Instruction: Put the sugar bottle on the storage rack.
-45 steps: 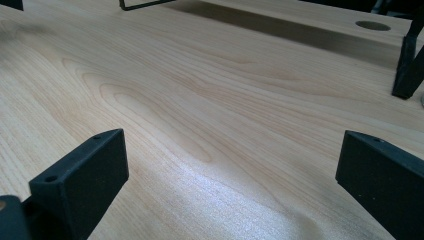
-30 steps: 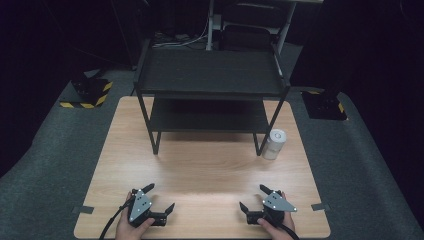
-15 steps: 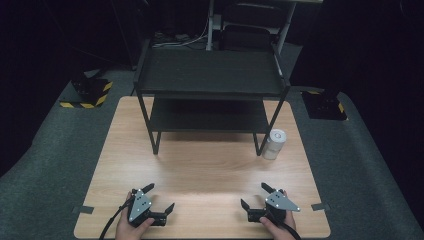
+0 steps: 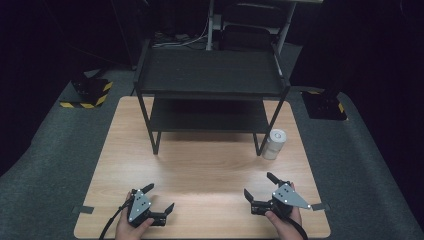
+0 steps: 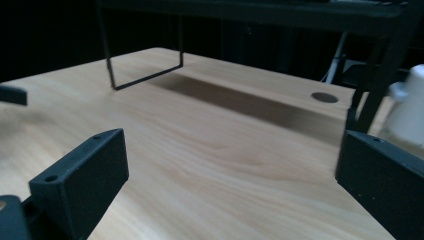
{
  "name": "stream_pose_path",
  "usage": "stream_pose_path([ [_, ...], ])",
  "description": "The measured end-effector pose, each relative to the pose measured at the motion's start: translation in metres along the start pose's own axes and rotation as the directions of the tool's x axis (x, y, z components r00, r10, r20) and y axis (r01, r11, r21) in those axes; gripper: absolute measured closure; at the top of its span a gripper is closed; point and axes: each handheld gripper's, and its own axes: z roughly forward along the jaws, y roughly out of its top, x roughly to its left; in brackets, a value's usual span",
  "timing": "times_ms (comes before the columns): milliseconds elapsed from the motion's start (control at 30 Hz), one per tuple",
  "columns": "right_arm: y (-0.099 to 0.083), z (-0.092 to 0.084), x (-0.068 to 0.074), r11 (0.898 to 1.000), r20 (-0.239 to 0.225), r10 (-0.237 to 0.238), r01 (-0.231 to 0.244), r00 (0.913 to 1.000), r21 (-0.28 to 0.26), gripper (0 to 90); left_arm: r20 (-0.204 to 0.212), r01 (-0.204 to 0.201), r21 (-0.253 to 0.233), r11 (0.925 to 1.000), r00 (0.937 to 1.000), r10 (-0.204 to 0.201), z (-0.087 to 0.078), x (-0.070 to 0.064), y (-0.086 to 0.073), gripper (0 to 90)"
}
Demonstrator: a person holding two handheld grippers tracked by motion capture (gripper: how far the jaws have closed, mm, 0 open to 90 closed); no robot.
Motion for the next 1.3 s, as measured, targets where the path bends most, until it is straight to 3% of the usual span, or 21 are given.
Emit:
stream_pose_path([
  [167, 0.003, -0.003, -0.002, 1.000, 0.074, 0.016, -0.016, 0.9972, -0.008, 0.0, 0.001, 0.002, -0.001, 1.0000, 1.0000, -0.002, 0.000, 0.000, 0.000, 0.5],
  [333, 0.003, -0.004, -0.005, 0.999, 0.159, 0.049, -0.047, 0.9861, -0.020, 0.0, 0.001, 0.004, -0.005, 1.0000, 1.0000, -0.004, 0.000, 0.000, -0.001, 0.5],
  [467, 0.003, -0.001, -0.008, 0.998, 0.233, 0.060, -0.056, 0.9707, -0.024, 0.0, 0.000, 0.005, -0.006, 1.0000, 1.0000, -0.005, 0.000, 0.000, -0.001, 0.5],
  [700, 0.002, 0.015, -0.015, 0.997, 0.312, 0.080, -0.078, 0.9468, -0.021, 0.0, 0.001, 0.005, -0.006, 1.0000, 1.0000, -0.005, -0.001, 0.000, -0.001, 0.5],
  [833, 0.002, 0.028, -0.018, 0.996, 0.349, 0.085, -0.086, 0.9332, -0.014, 0.0, 0.007, 0.007, -0.007, 1.0000, 1.0000, -0.007, -0.001, 0.001, -0.001, 0.5],
  [933, 0.001, 0.038, -0.025, 0.995, 0.348, 0.089, -0.096, 0.9330, 0.001, 0.0, 0.007, 0.006, -0.008, 1.0000, 1.0000, -0.006, -0.001, 0.001, -0.002, 0.5],
  [1167, -0.005, 0.067, -0.031, 0.991, 0.411, 0.119, -0.133, 0.9037, 0.006, 2.9, 0.011, 0.006, -0.010, 0.9999, 0.9999, -0.006, -0.001, 0.002, -0.002, 0.5],
  [1233, -0.009, 0.075, -0.032, 0.990, 0.437, 0.128, -0.140, 0.8903, -0.005, 6.8, 0.011, 0.004, -0.010, 0.9999, 0.9999, -0.004, -0.001, 0.002, -0.002, 0.5],
  [1300, -0.012, 0.080, -0.034, 0.989, 0.441, 0.138, -0.145, 0.8868, -0.019, 7.8, 0.012, 0.004, -0.010, 0.9999, 0.9999, -0.004, -0.001, 0.002, -0.002, 0.5],
])
